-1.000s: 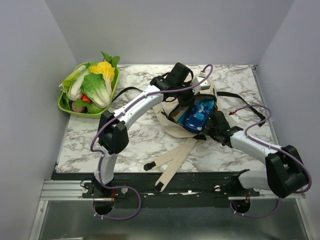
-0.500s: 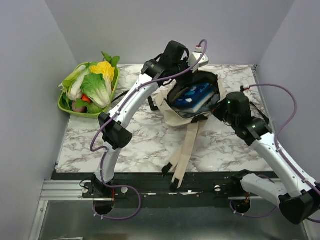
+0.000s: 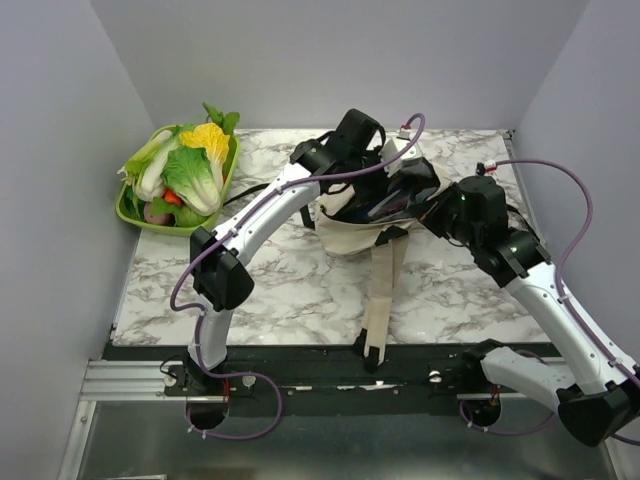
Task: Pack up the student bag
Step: Adjust the student bag at the center of the board.
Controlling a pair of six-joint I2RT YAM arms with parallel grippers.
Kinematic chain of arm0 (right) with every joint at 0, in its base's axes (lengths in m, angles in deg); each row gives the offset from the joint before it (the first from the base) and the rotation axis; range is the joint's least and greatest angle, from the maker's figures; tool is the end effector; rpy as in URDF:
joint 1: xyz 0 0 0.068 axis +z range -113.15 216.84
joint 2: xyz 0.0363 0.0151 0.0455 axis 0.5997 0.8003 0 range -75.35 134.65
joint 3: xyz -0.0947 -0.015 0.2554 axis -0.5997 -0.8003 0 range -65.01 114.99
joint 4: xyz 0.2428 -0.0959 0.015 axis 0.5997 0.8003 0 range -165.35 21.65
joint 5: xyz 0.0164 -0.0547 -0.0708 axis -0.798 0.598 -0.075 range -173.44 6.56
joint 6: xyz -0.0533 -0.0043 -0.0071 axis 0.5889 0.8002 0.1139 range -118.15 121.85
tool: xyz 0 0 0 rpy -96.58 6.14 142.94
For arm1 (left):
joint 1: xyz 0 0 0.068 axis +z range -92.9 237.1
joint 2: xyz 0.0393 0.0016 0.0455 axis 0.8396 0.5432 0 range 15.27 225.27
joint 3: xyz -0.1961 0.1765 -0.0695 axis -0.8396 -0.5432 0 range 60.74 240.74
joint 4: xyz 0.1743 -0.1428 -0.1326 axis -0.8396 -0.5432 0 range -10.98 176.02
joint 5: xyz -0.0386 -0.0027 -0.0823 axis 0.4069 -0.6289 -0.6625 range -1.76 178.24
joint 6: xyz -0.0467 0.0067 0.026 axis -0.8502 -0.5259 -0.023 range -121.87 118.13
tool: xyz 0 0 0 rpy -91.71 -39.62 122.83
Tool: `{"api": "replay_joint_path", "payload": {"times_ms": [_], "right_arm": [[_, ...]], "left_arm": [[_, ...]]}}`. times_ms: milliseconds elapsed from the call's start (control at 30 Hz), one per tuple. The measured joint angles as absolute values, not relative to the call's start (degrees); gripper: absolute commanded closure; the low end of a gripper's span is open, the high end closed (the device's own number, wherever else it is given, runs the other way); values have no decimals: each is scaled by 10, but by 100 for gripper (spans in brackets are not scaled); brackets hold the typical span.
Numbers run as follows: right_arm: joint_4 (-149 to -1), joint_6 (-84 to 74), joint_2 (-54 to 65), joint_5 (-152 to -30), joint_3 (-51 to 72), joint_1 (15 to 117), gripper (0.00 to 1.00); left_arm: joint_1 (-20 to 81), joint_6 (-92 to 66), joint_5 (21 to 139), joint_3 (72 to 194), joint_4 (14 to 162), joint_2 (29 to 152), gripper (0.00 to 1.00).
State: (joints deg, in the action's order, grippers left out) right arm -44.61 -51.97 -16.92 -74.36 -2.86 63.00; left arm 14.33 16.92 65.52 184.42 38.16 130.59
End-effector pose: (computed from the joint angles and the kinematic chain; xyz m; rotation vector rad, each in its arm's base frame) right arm 0.1997 0.0918 0.3645 0.6039 2.0235 0.7019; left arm 0.3203 -0.3151 0.3792 1.3481 1.8424 -0.6694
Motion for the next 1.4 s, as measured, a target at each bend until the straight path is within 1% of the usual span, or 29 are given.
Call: {"api": "replay_joint_path", "payload": {"times_ms": [33, 100, 133, 200, 233, 267, 300, 333, 367, 400, 433, 467, 667, 833, 933, 967, 1033, 1067, 1133, 1233, 1267, 1400], "right_arm": [[-442, -520, -173, -743, -34, 630, 99], [-431, -521, -186, -741, -53, 630, 82], [-425, -521, -193, -740, -61, 630, 77], [-407, -523, -214, -737, -88, 631, 62], [-396, -527, -225, -736, -100, 631, 54], [-385, -528, -238, -735, -115, 631, 38], [-376, -533, -253, -734, -134, 631, 29], [-364, -537, -270, -735, -152, 631, 22], [-353, -540, -287, -733, -167, 631, 13], [-345, -542, -306, -732, -181, 631, 9], [-332, -542, -326, -731, -191, 631, 3], [-319, -543, -345, -729, -195, 631, 0], [-280, -551, -442, -722, -186, 631, 0], [-248, -553, -455, -723, -148, 631, 1], [-236, -556, -458, -733, -150, 631, 9], [-238, -555, -460, -737, -155, 631, 17], [-240, -551, -458, -751, -169, 631, 23], [-242, -546, -450, -756, -175, 631, 25], [-257, -531, -420, -767, -181, 631, 26], [-296, -493, -375, -778, -185, 631, 32], [-316, -472, -358, -781, -185, 631, 35], [-373, -393, -299, -791, -177, 631, 40]], "left_arm": [[140, 172, 647, 1840, 378, 1306, 97], [137, 184, 625, 1831, 368, 1306, 95], [135, 189, 612, 1826, 363, 1306, 94], [131, 197, 583, 1819, 353, 1307, 91], [129, 203, 565, 1816, 344, 1307, 89], [127, 206, 550, 1814, 336, 1308, 84], [125, 214, 533, 1812, 325, 1308, 79], [124, 220, 520, 1812, 315, 1309, 72], [122, 230, 502, 1811, 299, 1309, 53], [120, 236, 492, 1811, 288, 1309, 40], [118, 246, 482, 1811, 276, 1309, 26], [117, 256, 474, 1811, 261, 1309, 2], [120, 278, 455, 1787, 225, 1288, 1], [157, 272, 455, 1774, 243, 1246, 1], [197, 276, 455, 1762, 272, 1236, 1], [210, 285, 455, 1751, 280, 1235, 1], [226, 309, 456, 1715, 301, 1233, 1], [229, 326, 456, 1688, 309, 1232, 1], [227, 358, 456, 1634, 326, 1232, 1], [221, 408, 455, 1584, 332, 1232, 1], [221, 420, 455, 1579, 332, 1232, 1], [217, 471, 452, 1561, 361, 1228, 1]]}}
